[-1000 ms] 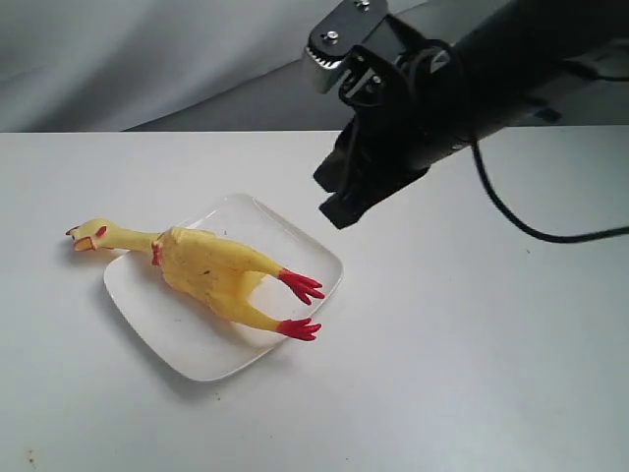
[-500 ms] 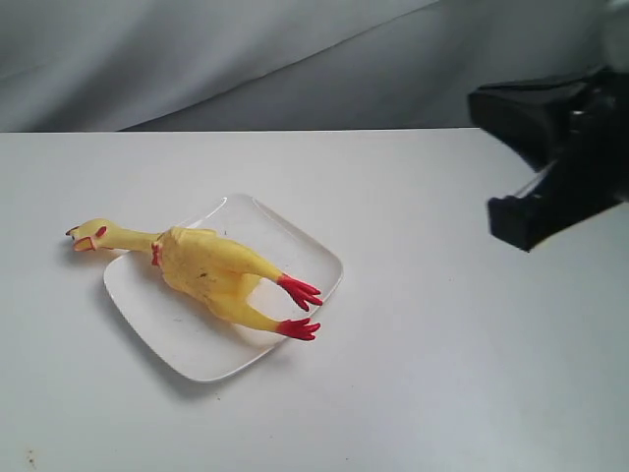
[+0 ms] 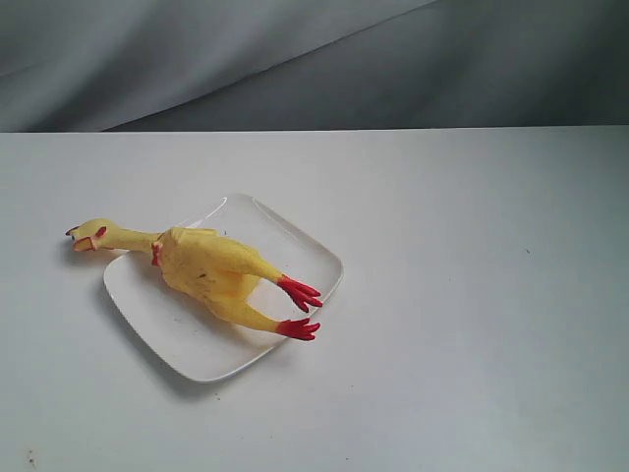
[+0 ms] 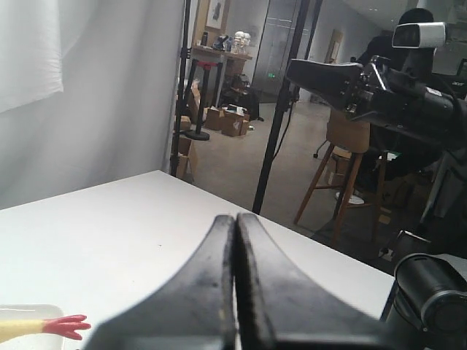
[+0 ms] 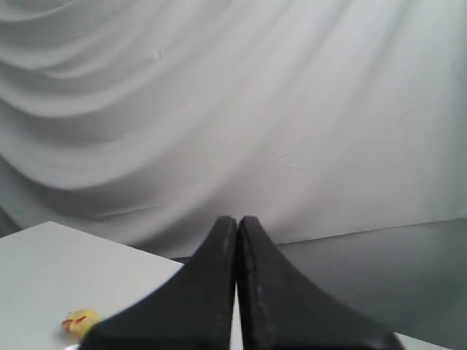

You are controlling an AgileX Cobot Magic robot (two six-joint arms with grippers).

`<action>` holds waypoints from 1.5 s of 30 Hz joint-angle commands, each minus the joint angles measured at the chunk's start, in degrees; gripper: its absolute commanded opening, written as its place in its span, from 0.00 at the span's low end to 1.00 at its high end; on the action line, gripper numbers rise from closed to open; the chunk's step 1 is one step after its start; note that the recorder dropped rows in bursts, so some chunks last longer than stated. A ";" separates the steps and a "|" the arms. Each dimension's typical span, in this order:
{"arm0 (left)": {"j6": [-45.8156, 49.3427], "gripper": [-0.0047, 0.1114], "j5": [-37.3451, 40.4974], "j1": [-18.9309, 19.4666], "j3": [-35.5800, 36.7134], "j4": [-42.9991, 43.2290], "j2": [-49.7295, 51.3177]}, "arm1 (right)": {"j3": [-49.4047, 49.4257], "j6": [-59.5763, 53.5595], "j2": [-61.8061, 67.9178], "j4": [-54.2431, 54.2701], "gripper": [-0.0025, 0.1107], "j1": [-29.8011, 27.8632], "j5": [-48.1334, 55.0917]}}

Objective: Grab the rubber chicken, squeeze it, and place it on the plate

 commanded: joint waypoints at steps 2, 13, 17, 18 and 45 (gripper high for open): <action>-1.24 0.04 0.80 -0.17 0.12 -0.18 -0.18 | 0.17 0.46 -0.96 2.34 0.02 -0.10 1.82; -1.24 0.04 0.80 -0.17 0.12 -0.18 -0.18 | 0.17 0.46 -0.96 2.34 0.02 -0.10 -0.27; -1.24 0.04 0.80 -0.17 0.12 -0.18 -0.18 | 0.25 0.51 -0.96 5.08 0.02 -0.76 -5.21; -1.24 0.04 0.80 -0.17 0.12 -0.18 -0.18 | 0.84 1.53 -1.68 2.83 0.02 -2.14 -3.95; -1.24 0.04 0.80 -0.17 0.12 -0.18 -0.18 | 29.18 38.83 -29.24 -29.69 0.02 -30.34 3.20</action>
